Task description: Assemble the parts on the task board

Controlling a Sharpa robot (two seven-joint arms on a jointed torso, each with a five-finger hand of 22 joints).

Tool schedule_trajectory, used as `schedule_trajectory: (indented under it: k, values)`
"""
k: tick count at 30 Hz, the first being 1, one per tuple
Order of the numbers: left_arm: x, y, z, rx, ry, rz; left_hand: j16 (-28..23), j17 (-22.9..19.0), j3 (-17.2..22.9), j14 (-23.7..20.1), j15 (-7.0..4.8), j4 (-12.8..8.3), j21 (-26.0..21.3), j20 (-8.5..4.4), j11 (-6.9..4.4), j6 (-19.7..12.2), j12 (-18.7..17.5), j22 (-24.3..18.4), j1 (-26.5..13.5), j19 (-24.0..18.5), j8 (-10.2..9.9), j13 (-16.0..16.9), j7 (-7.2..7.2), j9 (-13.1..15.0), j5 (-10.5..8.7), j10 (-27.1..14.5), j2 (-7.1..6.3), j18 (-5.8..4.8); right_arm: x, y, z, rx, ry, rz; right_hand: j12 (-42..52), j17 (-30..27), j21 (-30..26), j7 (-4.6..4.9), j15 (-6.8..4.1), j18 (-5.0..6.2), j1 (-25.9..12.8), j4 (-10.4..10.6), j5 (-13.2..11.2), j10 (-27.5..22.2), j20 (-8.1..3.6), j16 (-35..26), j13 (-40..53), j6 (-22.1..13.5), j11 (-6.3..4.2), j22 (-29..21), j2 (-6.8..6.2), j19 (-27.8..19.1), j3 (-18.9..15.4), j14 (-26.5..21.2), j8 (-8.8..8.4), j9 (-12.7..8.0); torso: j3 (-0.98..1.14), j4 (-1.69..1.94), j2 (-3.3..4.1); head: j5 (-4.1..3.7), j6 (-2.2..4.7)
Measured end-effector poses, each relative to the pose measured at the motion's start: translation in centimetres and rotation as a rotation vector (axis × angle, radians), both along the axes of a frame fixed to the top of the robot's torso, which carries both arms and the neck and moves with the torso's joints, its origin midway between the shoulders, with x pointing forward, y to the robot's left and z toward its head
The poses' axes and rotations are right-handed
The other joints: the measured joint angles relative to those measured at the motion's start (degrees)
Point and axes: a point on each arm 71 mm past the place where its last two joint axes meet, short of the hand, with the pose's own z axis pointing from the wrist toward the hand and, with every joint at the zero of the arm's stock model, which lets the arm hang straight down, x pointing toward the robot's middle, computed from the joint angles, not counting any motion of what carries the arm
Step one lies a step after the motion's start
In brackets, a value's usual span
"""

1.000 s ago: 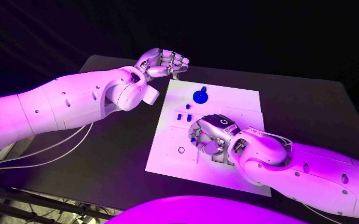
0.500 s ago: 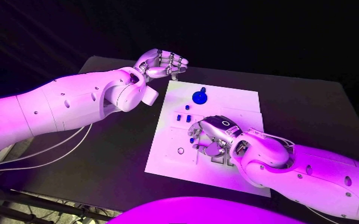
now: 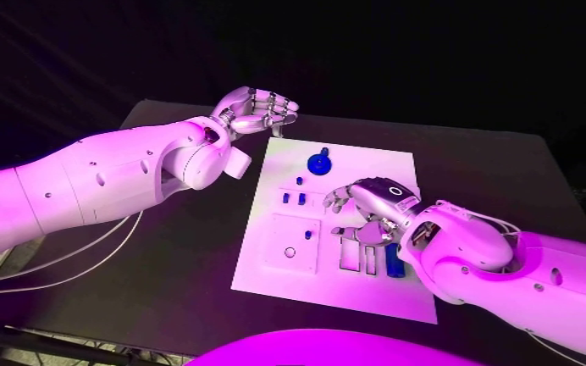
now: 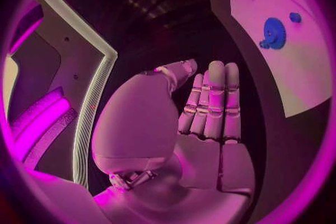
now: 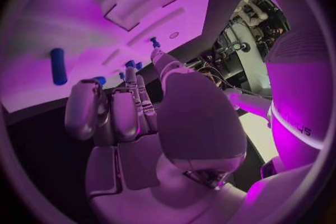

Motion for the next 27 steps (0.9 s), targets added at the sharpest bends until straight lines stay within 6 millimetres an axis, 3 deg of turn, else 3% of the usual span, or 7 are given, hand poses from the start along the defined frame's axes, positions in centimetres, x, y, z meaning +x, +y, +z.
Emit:
schedule_trajectory:
  k: [5, 11, 16, 24, 27]
  values:
    - [0.0, 0.0, -0.1, 0.001, 0.002, -0.001, 0.0, 0.0, 0.0, 0.0, 0.0, 0.0, 0.0, 0.0, 0.0, 0.0, 0.0, -0.1, 0.0, 0.0, 0.0, 0.0, 0.0, 0.0, 0.0, 0.0, 0.0, 0.0, 1.7, -2.7, 1.9, -0.011, -0.022, -0.068, 0.3, 0.6, 0.6, 0.16, 0.0, -0.01, 0.0, 0.3, 0.1, 0.2, 0.06, 0.4, 0.0, 0.2, -0.22, 0.0, 0.0, 0.1, 0.3, 0.0, 0.0, 0.0, 0.0, -0.02, 0.0, -1.21, 0.43]
    - [0.0, 0.0, -0.1, 0.004, 0.004, 0.0, 0.0, 0.0, 0.0, 0.0, 0.0, 0.0, 0.0, 0.0, 0.0, 0.0, 0.0, -0.1, 0.0, 0.0, 0.0, 0.0, 0.0, 0.0, 0.0, 0.0, 0.0, 0.0, 3.5, -5.2, 2.0, -0.052, 0.0, -0.136, 0.3, -0.2, -1.4, 0.16, 0.0, 0.0, 0.6, 1.2, 0.1, -1.2, 0.06, 0.4, -0.3, 0.2, 0.08, 0.0, -0.62, 0.1, -0.6, 0.0, 0.0, -0.2, -0.04, 0.07, 0.03, -2.15, 0.77]
    - [-0.1, 0.1, -0.1, 0.006, 0.006, 0.001, 0.0, 0.0, 0.0, 0.0, 0.0, 0.0, 0.0, 0.0, 0.0, 0.0, 0.0, -0.1, 0.0, 0.0, 0.0, 0.0, 0.0, 0.0, 0.0, 0.0, 0.0, 0.0, 4.2, -6.2, 1.5, -0.09, 0.027, -0.149, 0.3, -1.4, -4.5, 0.02, 0.21, 0.0, 1.6, 2.3, 0.1, -3.3, 0.37, -0.3, -1.1, 0.3, 0.43, 0.0, -0.69, -1.1, -1.7, 0.2, -0.33, -0.4, 0.0, 0.14, 0.12, -2.43, 0.88]
    - [-0.1, 0.2, -0.2, 0.012, 0.01, 0.001, 0.0, 0.0, 0.0, 0.0, 0.01, 0.0, 0.0, 0.22, 0.0, 0.0, 0.3, -0.1, 0.0, 0.2, 0.0, 0.0, 0.0, 0.1, 0.0, 0.0, 0.0, -0.01, 4.6, -6.5, 0.7, -0.142, 0.071, -0.133, 1.3, -0.8, -3.6, -0.3, 0.21, 0.01, 2.8, 2.7, 0.0, -2.9, 0.37, 0.0, -1.5, 0.6, 0.08, 0.0, -0.08, -1.1, -2.1, 0.2, -0.33, -0.5, -0.02, 0.15, 0.16, -2.8, 0.26]
    - [-0.1, 0.2, -0.2, 0.014, 0.011, 0.001, 0.0, 0.0, 0.0, 0.2, 0.2, 0.0, -0.2, 0.22, 0.0, 0.0, 0.3, -0.2, 0.0, 0.2, 0.0, 0.0, 0.0, 0.1, 0.0, 0.0, 0.0, -0.01, 4.5, -6.4, 0.4, -0.158, 0.087, -0.122, 1.6, -0.6, -2.9, 0.17, 0.21, 0.0, 2.8, 3.6, -0.6, -1.6, 0.03, 0.3, -1.8, 1.3, 0.04, 0.0, -0.08, -0.7, -2.2, 0.2, -0.33, -0.6, -0.02, 0.13, 0.16, -2.83, 0.15]
